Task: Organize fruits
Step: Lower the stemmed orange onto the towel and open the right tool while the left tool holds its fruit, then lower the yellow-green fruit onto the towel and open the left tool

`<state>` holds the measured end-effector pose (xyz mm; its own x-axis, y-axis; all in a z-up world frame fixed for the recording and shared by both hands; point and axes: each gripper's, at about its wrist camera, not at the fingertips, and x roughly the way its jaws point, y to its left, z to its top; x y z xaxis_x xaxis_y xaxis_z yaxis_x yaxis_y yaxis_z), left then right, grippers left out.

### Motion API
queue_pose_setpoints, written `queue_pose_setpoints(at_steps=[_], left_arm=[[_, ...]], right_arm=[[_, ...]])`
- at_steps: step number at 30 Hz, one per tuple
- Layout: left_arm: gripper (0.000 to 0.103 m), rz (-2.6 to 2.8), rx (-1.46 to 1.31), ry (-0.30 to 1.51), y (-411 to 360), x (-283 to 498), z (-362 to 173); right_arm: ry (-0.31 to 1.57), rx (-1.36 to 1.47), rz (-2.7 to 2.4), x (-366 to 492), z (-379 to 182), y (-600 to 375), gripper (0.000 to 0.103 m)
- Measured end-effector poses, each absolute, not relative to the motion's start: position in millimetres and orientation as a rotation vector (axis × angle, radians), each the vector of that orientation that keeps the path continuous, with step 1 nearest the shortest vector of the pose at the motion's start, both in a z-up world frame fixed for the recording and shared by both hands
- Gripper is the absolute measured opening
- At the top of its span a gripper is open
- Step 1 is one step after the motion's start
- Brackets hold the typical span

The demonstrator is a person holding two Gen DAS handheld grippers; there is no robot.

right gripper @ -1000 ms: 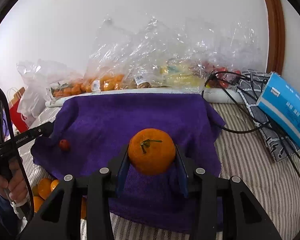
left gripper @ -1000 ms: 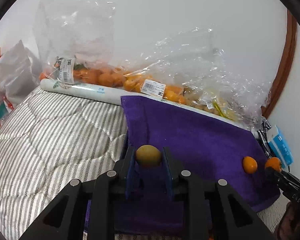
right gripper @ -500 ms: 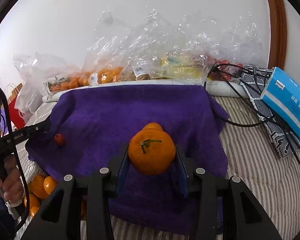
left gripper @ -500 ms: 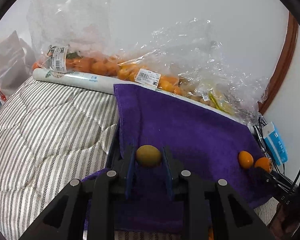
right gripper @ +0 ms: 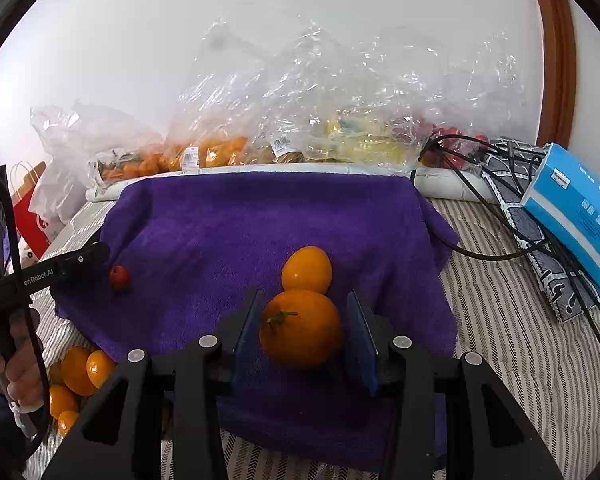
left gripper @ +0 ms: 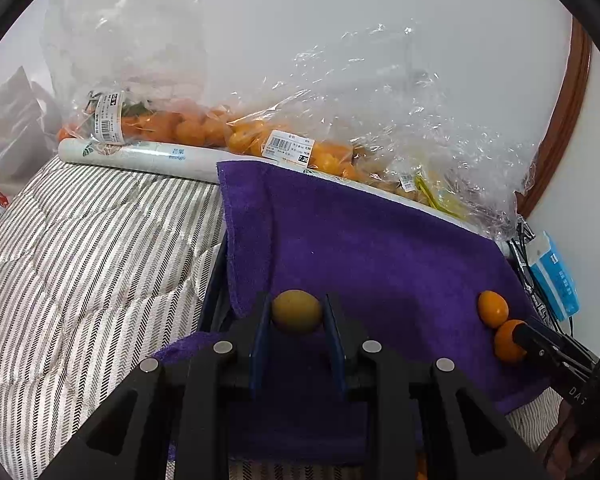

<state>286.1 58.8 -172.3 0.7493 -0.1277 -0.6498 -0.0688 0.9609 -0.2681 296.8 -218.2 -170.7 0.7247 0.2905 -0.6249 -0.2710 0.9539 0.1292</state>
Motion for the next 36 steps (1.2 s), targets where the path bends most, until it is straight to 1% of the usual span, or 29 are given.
queue_pose_setpoints(at_steps=[5,7,8,9,11,16,21,24,29,36], left_arm=[[0.025,-0.038,-0.278,0.728,57,287,-173],[0.026,-0.041,-0.279,0.730,57,287,-172],[0.030,-0.047,-0.282,0.729,58,287,-172],[0.036,-0.054,-0.286,0.726,58,287,-172],[0.041,-0.055,-0.288,0.712,58,285,-170],[0.041,-0.050,-0.280,0.697,56,282,-167],[0.042,-0.046,-0.276,0.679,55,279,-165],[0.042,-0.044,-0.284,0.670,56,275,-164],[0.042,-0.041,-0.303,0.675,59,266,-164],[0.042,-0.037,-0.288,0.660,61,242,-162]], right_arm=[[0.656,0.039,0.308,292,-166,-220,0.045],[0.638,0.047,0.306,290,-163,-221,0.048],[0.629,0.050,0.304,289,-161,-222,0.049],[0.619,0.055,0.303,288,-160,-223,0.050],[0.607,0.062,0.301,287,-158,-223,0.052],[0.570,0.052,0.284,281,-156,-220,0.057],[0.488,0.019,0.270,268,-146,-218,0.057],[0.472,0.025,0.259,264,-142,-218,0.057],[0.538,0.089,0.283,252,-135,-216,0.057],[0.588,0.064,0.285,215,-131,-194,0.056]])
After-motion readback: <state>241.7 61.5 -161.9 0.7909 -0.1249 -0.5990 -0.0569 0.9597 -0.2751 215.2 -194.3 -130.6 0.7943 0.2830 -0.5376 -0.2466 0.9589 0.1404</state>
